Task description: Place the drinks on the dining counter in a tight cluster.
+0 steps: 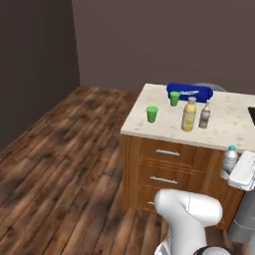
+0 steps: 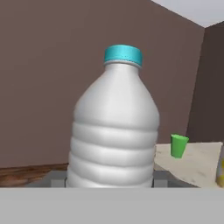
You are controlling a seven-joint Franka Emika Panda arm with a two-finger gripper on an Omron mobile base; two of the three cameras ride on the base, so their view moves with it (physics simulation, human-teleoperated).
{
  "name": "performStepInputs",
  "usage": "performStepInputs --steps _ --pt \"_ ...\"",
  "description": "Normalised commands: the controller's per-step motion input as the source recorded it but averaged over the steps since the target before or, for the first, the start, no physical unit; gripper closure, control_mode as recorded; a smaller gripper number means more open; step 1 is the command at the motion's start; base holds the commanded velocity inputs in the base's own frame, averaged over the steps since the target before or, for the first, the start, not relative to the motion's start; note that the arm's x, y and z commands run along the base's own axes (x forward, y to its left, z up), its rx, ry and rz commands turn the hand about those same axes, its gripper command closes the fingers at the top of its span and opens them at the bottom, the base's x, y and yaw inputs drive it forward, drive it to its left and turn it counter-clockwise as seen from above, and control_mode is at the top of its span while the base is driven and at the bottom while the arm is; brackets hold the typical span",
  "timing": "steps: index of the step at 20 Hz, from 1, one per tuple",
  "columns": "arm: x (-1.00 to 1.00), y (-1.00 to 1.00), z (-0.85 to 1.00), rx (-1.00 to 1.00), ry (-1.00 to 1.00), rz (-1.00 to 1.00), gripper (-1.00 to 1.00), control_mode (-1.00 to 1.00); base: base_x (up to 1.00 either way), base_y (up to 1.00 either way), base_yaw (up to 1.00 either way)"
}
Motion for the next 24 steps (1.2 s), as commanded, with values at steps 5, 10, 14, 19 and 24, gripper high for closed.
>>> performStepInputs --steps 5,10,14,19,24 --pt "0.0 0.0 0.0 0.0 0.0 0.0 1.0 1.0 0.38 0.02 -0.57" --pt "0.0 0.0 0.0 0.0 0.0 0.0 1.0 1.0 0.48 0.0 -0.46" --pt "0.0 0.0 0.0 0.0 0.0 0.0 1.0 1.0 0.57 0.0 -0.32" --pt "0.0 0.0 0.0 0.0 0.0 0.0 1.0 1.0 0.55 -0.05 -0.17" --pt "0.0 0.0 0.0 0.0 0.0 0.0 1.0 1.0 0.57 0.02 -0.04"
